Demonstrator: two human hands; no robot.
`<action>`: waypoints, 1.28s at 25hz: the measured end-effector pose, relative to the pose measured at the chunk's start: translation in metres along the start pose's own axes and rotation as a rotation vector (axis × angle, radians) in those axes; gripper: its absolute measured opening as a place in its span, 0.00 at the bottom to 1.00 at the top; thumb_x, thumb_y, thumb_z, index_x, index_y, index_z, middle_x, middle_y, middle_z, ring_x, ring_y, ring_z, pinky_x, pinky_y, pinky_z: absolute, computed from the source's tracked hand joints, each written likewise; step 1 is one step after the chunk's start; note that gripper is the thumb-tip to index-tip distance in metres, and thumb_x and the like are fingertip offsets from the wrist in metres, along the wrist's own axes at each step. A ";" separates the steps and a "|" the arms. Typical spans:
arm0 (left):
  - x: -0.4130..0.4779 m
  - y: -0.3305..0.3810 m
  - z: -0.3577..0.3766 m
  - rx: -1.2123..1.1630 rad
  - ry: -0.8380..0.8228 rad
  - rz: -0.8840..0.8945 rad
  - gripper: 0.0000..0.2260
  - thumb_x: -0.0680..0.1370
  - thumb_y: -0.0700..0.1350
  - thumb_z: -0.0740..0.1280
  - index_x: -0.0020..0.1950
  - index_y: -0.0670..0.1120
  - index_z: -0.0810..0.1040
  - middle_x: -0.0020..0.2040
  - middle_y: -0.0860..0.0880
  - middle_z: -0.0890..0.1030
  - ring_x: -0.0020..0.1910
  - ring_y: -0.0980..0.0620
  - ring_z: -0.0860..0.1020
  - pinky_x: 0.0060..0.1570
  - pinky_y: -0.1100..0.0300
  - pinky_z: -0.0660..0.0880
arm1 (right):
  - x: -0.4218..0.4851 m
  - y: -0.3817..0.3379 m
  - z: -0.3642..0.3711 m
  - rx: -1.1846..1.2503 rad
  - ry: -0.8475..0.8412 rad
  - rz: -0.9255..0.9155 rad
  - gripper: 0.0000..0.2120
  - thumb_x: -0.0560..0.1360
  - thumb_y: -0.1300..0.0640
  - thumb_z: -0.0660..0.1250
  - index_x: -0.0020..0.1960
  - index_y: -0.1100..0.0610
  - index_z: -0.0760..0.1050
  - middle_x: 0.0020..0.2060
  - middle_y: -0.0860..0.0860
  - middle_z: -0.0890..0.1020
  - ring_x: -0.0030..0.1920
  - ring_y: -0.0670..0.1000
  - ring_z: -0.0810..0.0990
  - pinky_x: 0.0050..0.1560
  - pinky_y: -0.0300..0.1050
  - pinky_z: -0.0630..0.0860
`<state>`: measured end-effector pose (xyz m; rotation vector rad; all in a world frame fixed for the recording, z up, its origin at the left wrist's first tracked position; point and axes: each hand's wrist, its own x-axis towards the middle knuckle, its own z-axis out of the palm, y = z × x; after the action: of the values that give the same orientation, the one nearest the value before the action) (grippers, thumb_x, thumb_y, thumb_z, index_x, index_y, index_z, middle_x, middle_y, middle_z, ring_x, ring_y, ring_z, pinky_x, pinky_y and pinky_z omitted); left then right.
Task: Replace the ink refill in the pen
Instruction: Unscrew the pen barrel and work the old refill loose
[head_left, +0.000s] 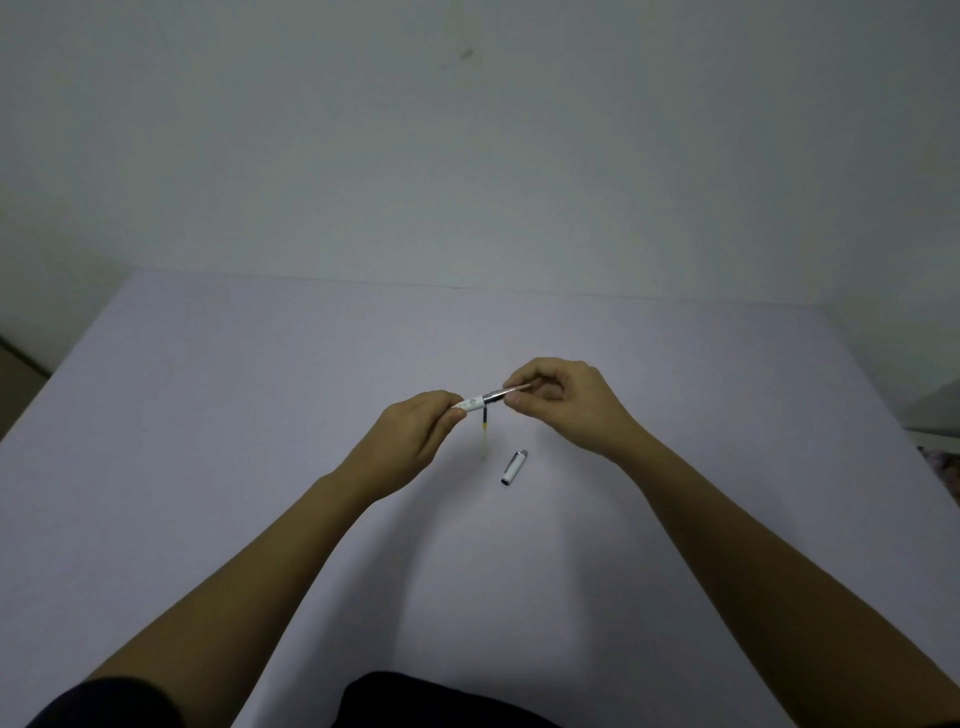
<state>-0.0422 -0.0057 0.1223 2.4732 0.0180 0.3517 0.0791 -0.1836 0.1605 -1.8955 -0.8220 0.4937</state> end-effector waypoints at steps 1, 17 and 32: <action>0.000 -0.001 0.000 -0.009 0.010 -0.011 0.10 0.81 0.47 0.56 0.52 0.45 0.75 0.35 0.59 0.70 0.33 0.61 0.71 0.34 0.73 0.63 | 0.000 0.001 -0.001 0.068 0.002 0.001 0.07 0.71 0.59 0.72 0.42 0.46 0.80 0.39 0.48 0.85 0.41 0.44 0.84 0.44 0.34 0.77; -0.015 -0.010 0.038 -0.324 0.151 -0.294 0.10 0.81 0.48 0.55 0.45 0.54 0.74 0.31 0.56 0.70 0.29 0.61 0.69 0.29 0.71 0.65 | 0.024 0.030 0.003 0.891 0.368 0.133 0.09 0.77 0.62 0.63 0.48 0.51 0.79 0.38 0.43 0.84 0.42 0.39 0.82 0.44 0.30 0.77; 0.001 -0.016 0.044 -0.519 0.141 -0.485 0.11 0.80 0.46 0.57 0.43 0.56 0.75 0.31 0.53 0.72 0.24 0.61 0.66 0.24 0.73 0.63 | -0.002 0.156 0.075 -0.069 0.418 0.834 0.11 0.69 0.57 0.73 0.49 0.62 0.79 0.51 0.59 0.84 0.53 0.58 0.81 0.53 0.45 0.75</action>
<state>-0.0290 -0.0184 0.0793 1.8508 0.5108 0.2733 0.0810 -0.1849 -0.0127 -2.2530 0.2610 0.5289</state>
